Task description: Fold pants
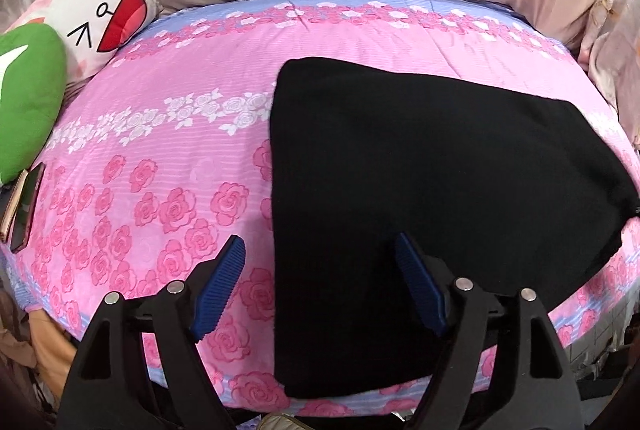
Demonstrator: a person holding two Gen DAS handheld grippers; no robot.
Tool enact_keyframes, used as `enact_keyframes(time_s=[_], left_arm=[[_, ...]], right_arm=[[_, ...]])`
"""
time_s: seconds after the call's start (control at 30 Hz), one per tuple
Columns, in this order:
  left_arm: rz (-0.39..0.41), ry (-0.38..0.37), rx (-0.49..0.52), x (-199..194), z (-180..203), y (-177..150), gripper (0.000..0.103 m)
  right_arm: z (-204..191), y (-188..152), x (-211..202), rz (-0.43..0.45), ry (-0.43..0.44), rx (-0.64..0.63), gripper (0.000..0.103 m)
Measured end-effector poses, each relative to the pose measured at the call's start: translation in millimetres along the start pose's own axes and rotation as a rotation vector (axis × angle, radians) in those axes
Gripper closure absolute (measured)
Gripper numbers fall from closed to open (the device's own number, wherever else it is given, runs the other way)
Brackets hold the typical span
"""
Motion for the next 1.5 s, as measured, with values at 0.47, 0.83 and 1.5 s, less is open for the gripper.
enact_keyframes(time_s=[0.47,0.83,1.5], left_arm=[[0.01,0.047,0.032,3.9,4.7,-8.5,0.018],[0.019,0.052,0.023,7.1,2.7,-7.3,0.013],[-0.205,-0.438,-0.23,8.9,18.7,-20.3,0.005]], right_arm=[[-16.6,21.2,-21.4,0.071,-0.025,-0.093,0.076],[-11.9,34.4,30.4,-0.003,-0.065,-0.124,0.066],[39.7,-52.4,37.0,-0.142,0.092,0.166,0.016]])
Point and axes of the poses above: each gripper's, at about its wrist camera, not at the fingertips, and x roughly the way its jaws point, z to its right, y to its top, the point moved 9 cm from there along x, roughly the way its jaws point, and after that the axes turned 10 degrees about -x, right-handed, at the moved point
